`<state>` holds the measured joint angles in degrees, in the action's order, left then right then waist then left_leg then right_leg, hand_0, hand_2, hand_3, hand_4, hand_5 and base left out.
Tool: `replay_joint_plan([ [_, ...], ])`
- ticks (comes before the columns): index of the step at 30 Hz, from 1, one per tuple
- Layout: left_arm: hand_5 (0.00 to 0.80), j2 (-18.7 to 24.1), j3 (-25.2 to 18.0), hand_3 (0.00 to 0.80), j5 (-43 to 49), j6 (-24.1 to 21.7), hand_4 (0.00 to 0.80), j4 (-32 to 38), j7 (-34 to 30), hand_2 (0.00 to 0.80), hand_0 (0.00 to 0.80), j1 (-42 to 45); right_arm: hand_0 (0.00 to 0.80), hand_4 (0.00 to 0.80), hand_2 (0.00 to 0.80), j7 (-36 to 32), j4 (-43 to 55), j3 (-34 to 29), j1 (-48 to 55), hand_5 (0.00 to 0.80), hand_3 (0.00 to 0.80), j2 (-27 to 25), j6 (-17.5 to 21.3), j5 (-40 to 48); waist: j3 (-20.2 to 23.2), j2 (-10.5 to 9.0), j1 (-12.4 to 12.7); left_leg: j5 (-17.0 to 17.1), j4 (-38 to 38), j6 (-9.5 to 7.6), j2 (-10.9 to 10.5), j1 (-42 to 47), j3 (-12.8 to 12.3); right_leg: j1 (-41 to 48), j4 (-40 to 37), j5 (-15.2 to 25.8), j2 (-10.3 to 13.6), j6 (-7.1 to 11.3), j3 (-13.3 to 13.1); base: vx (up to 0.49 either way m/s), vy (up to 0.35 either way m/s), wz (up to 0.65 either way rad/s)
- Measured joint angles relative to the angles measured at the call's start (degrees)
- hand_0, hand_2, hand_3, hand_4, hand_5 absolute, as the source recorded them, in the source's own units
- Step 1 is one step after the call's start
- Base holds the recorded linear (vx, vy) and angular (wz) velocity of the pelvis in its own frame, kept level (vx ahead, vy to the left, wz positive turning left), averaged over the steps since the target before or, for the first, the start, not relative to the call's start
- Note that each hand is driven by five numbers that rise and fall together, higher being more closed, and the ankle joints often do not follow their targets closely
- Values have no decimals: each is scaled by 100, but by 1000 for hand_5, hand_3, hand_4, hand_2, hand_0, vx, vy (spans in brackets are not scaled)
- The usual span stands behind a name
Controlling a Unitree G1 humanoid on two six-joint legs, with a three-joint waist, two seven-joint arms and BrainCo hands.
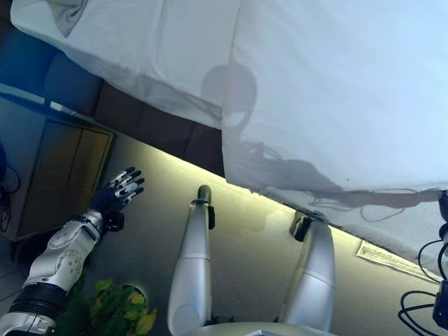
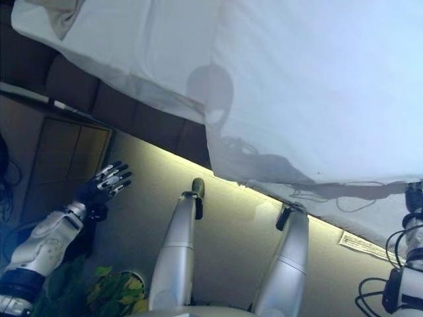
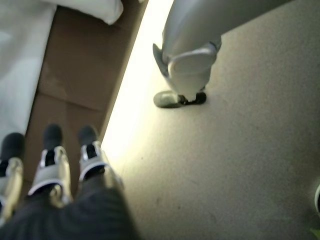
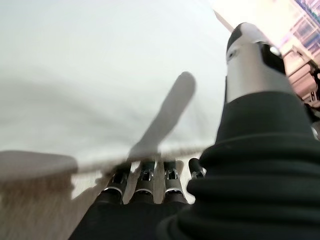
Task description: Make the bed neatly
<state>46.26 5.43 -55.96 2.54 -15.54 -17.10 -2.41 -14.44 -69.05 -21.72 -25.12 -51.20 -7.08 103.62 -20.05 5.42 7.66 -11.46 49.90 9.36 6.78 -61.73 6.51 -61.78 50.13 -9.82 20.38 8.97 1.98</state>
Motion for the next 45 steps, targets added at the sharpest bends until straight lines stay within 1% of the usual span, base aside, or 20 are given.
replay_joint_plan([
  [2, 0, 30, -2, 0, -3, 4, 0, -14, -40, 0, 0, -25, 0, 0, 0, 3, -102, 16, -73, 0, 0, -62, -1, 0, 0, 1, 22, 8, 2, -11, -11, 1, 8, 7, 9, 0, 10, 0, 4, 12, -35, 4],
  [3, 0, 34, -2, 0, -3, 9, 0, -36, -62, 0, 0, -39, 60, 60, 60, 4, -123, 20, -104, 60, 60, -90, -2, 0, -1, 1, 28, 17, 0, -23, -14, 1, 8, 12, 16, 0, 23, 0, 12, 5, -26, 7],
  [4, 0, 41, -1, 0, -7, 30, 0, -51, -86, 0, 0, -51, 173, 173, 173, 5, -128, 22, -116, 173, 173, -119, -3, 0, -1, 2, 40, 28, -8, -38, -23, 3, 12, 21, 22, 0, 37, 0, 21, 5, -13, 9],
  [5, 0, 44, -1, 0, -9, 58, 0, -55, -90, 0, 0, -69, 411, 411, 411, 12, -153, 33, -119, 411, 411, -139, 2, 0, -1, 2, 47, 41, -21, -55, -38, 6, 23, 34, 21, -1, 52, 1, 30, 6, -7, 11],
  [6, 0, 47, -2, 0, -20, 60, 0, -55, -91, 0, 0, -80, 800, 800, 800, 21, -193, 40, -131, 800, 800, -160, 4, 1, -1, 2, 54, 53, -36, -74, -59, 8, 39, 46, 21, -1, 72, 2, 45, 8, -5, 12],
  [14, 0, 119, 0, 0, -130, 79, 0, -122, -154, 0, 0, -174, 800, 800, 800, 46, -254, 42, -635, 800, 800, -342, 52, 4, 3, 7, 129, 143, -184, -137, -116, 28, 86, 157, -55, 1, 169, 0, 187, -2, 22, 10],
  [16, 0, 120, 5, 0, -136, 78, 0, -143, -162, 0, 0, -241, 800, 800, 800, 44, -262, 50, -738, 800, 800, -399, 55, 4, 2, 10, 117, 185, -221, -68, -123, 39, 94, 204, -99, 12, 200, 24, 244, -18, 48, 10],
  [17, 0, 121, 9, 0, -136, 78, 0, -160, -170, 0, 0, -290, 800, 800, 800, 45, -272, 64, -767, 800, 800, -393, 55, 5, 5, 10, 120, 211, -267, -68, -129, 53, 105, 255, -137, 16, 213, 37, 284, -8, 55, 15],
  [20, 0, 123, 16, 0, -136, 68, 0, -166, -185, 0, 0, -366, 800, 800, 800, 30, -330, 110, -730, 800, 800, -369, 46, 9, 9, 6, 133, 264, -410, -68, -127, 201, 130, 458, -257, 21, 215, 48, 356, -70, 76, 11],
  [24, 0, 114, 60, 0, -164, 57, 0, -125, -158, 0, 0, -377, 800, 800, 800, -91, -305, 122, -511, 800, 800, -257, 32, 3, 20, -14, 126, 326, -709, -126, -96, 570, 39, 833, -494, 33, 238, 55, 432, -28, 88, 6],
  [27, 0, 92, 84, 0, -163, 54, 0, -83, -115, 0, 0, -411, 800, 800, 800, -213, -31, 147, -221, 800, 800, 23, 81, -136, 40, -50, 106, 360, -942, -113, -97, 877, 6, 1158, -711, 57, 256, 87, 515, 25, 98, 5],
  [29, 0, -10, 102, 0, -158, 55, 0, -11, -14, 0, 0, -504, 800, 800, 800, -216, 310, 212, -14, 800, 800, 285, 224, -270, 85, -102, 82, 364, -1072, -110, -95, 1068, -12, 1366, -863, 84, 244, 119, 546, 27, 109, 1],
  [31, 0, -143, 248, 0, -134, 56, 0, 92, 108, 0, 0, -696, 800, 800, 800, -217, 659, 256, 124, 800, 800, 603, 351, -402, 131, -166, 66, 379, -1173, -105, -80, 1273, -18, 1605, -1035, 123, 197, 186, 552, 35, 112, 0],
  [33, 0, -306, 369, 0, -94, 59, 0, 106, 228, 0, 0, -818, 800, 800, 800, -215, 948, 450, 180, 800, 800, 927, 445, -469, 198, -260, -29, 389, -1289, -93, -79, 1479, -24, 1862, -1216, 149, 162, 226, 557, 54, 101, 2],
  [35, 0, -465, 624, 0, 39, 77, 0, 92, 392, 0, 0, -998, 800, 800, 800, -110, 1381, 713, 265, 800, 800, 1301, 593, -613, 287, -392, -160, 376, -1363, -104, -72, 1684, -40, 2108, -1393, 168, 129, 250, 556, 75, 82, 0],
  [36, 0, -547, 756, 0, 146, 92, 0, 94, 432, 0, 0, -1085, 800, 800, 800, -60, 1560, 817, 293, 800, 800, 1484, 594, -651, 316, -447, -198, 388, -1404, -83, -67, 1784, -39, 2234, -1467, 186, 107, 273, 550, 81, 71, -2],
  [37, 0, -609, 905, 0, 208, 116, 0, 86, 460, 0, 0, -1194, 800, 800, 800, 15, 1698, 962, 307, 800, 800, 1634, 615, -691, 348, -508, -236, 371, -1445, -108, -58, 1875, -42, 2327, -1542, 184, 86, 258, 543, 92, 65, -5],
  [40, 0, -939, 1315, 0, 430, 232, 0, 58, 621, 0, 0, -1473, 800, 800, 800, 344, 2124, 1404, 363, 800, 800, 2061, 767, -912, 386, -606, -289, 369, -1572, -106, -2, 2209, -98, 2668, -1775, 246, 0, 249, 534, 90, 81, -12],
  [41, 0, -1069, 1418, 0, 463, 280, 0, 49, 678, 0, 0, -1527, 800, 800, 800, 491, 2282, 1532, 392, 800, 800, 2181, 823, -1049, 390, -613, -357, 368, -1628, -108, 12, 2326, -124, 2779, -1864, 276, -14, 245, 513, 92, 111, -12],
  [45, 0, -1778, 1696, 0, 463, 391, 0, -214, 922, 0, 0, -1627, 800, 800, 800, 984, 2771, 1972, 592, 800, 800, 2556, 878, -1520, 405, -637, -405, 389, -1963, -131, 8, 2861, -185, 3280, -2276, 420, -47, 276, 500, 106, 74, -12],
])
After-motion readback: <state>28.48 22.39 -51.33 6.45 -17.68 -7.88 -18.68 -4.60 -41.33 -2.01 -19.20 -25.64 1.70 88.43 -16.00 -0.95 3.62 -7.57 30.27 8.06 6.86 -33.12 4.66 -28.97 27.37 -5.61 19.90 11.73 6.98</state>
